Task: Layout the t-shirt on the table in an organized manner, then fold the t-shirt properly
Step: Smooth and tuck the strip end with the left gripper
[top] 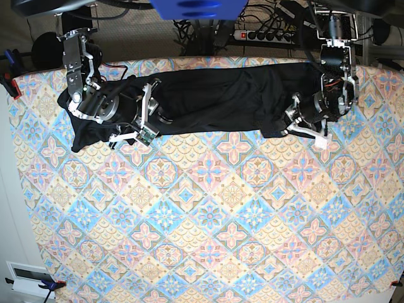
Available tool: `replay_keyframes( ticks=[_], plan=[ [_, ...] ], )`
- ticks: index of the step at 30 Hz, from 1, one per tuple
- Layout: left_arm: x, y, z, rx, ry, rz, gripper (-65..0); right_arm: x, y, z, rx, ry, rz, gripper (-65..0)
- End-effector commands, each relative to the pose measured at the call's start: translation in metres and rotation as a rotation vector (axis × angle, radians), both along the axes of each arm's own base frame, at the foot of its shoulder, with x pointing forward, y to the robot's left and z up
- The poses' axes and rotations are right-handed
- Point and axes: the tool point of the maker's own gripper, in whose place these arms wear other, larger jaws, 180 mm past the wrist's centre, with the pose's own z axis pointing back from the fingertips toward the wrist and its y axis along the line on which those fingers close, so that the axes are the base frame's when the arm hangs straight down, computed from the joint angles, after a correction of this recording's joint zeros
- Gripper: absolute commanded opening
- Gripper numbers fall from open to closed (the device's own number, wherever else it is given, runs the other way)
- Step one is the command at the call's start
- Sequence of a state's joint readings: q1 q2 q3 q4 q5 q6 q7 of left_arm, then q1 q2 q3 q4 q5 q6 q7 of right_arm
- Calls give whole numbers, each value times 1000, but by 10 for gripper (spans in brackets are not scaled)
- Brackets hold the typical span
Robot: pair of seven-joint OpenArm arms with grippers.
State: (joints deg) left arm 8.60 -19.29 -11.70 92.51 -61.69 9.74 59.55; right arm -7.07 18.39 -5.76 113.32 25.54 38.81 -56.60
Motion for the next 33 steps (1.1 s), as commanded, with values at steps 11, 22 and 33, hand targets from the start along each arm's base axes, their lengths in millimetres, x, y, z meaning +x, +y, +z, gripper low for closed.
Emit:
replay_keyframes(
  ticks=[11,22,33],
  plan=[
    [-39,73,64,157,-157,164,-650,6,3,12,26,-41,8,-410],
    [-55,120,51,188,-96,294,-650,5,4,12,26,-38,11,-410],
    [-73,88,28,96,42,149,-487,4,4,11,26,-35,11,-410]
  ],
)
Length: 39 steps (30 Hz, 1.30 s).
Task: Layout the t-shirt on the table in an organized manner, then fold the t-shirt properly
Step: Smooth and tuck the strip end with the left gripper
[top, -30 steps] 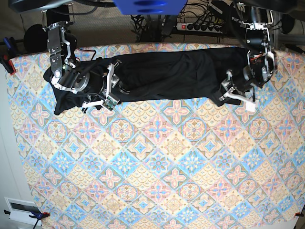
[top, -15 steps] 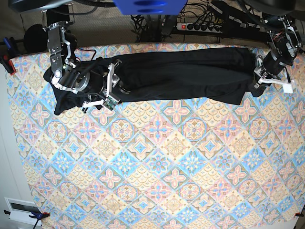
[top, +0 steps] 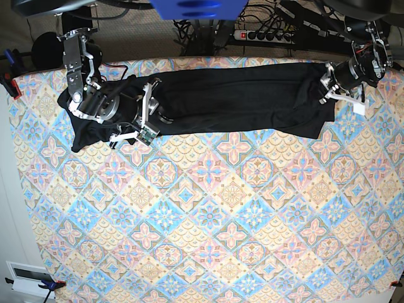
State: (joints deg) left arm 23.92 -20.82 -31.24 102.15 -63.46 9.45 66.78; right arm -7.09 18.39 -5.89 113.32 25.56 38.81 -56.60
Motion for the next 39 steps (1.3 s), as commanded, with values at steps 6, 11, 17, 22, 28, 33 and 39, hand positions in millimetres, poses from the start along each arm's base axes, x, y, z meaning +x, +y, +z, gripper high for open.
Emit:
replay_keyframes(
  ticks=[6,11,17,22,28,33,39],
  plan=[
    [-1,46,14,42,-27,107,-315,4,3,11,26,-35,9,-410],
    [-1,75,8,56,8,159,-317,4,3,11,26,-35,9,-410],
    [7,83,-10,57,82,121,-317,3,4,11,28,-34,10,-410],
    [12,66,-27,127,154,-3,-317,3,4,11,28,-34,10,-410],
    [0,38,-51,165,239,-136,-317,4,4,11,28,-36,10,-410],
    [-7,14,-60,136,257,-208,-338,5,4,12,28,-39,10,-410],
    [0,-5,-49,61,155,-306,-531,5,4,12,28,-39,10,-410]
  ],
)
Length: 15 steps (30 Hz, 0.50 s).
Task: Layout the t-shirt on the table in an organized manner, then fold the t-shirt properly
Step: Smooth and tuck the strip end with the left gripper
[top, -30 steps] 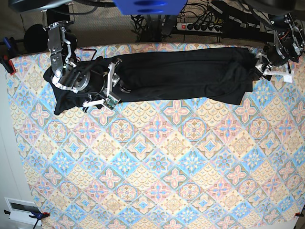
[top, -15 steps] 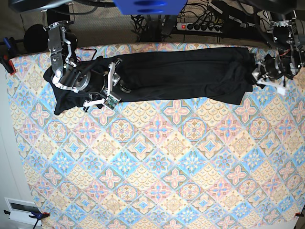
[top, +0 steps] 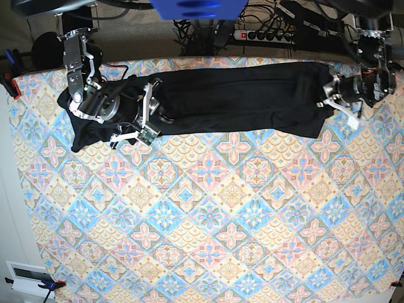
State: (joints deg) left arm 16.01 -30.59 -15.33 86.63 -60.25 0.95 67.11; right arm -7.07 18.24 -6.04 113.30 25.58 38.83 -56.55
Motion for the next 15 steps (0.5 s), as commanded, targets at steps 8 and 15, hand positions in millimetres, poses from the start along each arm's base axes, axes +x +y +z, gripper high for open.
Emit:
replay_keyframes(
  ticks=[8,15],
  plan=[
    [4,-2,7,-14,-23,-19,-639,6,1,12,23,-41,3,-410],
    [42,58,49,50,-176,152,-650,6,1,12,23,-40,5,-410]
  ],
)
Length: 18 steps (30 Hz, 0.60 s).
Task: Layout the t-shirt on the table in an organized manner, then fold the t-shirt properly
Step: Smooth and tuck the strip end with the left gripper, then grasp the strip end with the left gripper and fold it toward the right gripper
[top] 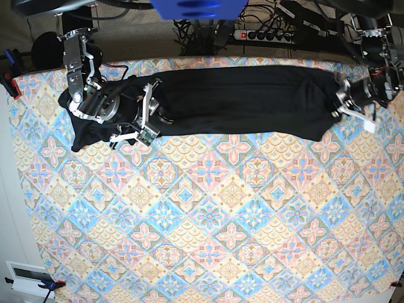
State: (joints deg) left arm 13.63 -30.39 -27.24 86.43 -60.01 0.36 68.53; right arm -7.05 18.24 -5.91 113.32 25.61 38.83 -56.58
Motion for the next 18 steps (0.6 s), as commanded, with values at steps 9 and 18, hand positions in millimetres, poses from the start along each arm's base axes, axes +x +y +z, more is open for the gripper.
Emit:
replay_keyframes(
  ticks=[9,18],
  plan=[
    [42,74,50,278,-106,74,-650,5,2,11,23,-38,7,-410],
    [55,55,90,341,-198,-46,-650,7,0,13,23,-43,1,-410]
  ],
)
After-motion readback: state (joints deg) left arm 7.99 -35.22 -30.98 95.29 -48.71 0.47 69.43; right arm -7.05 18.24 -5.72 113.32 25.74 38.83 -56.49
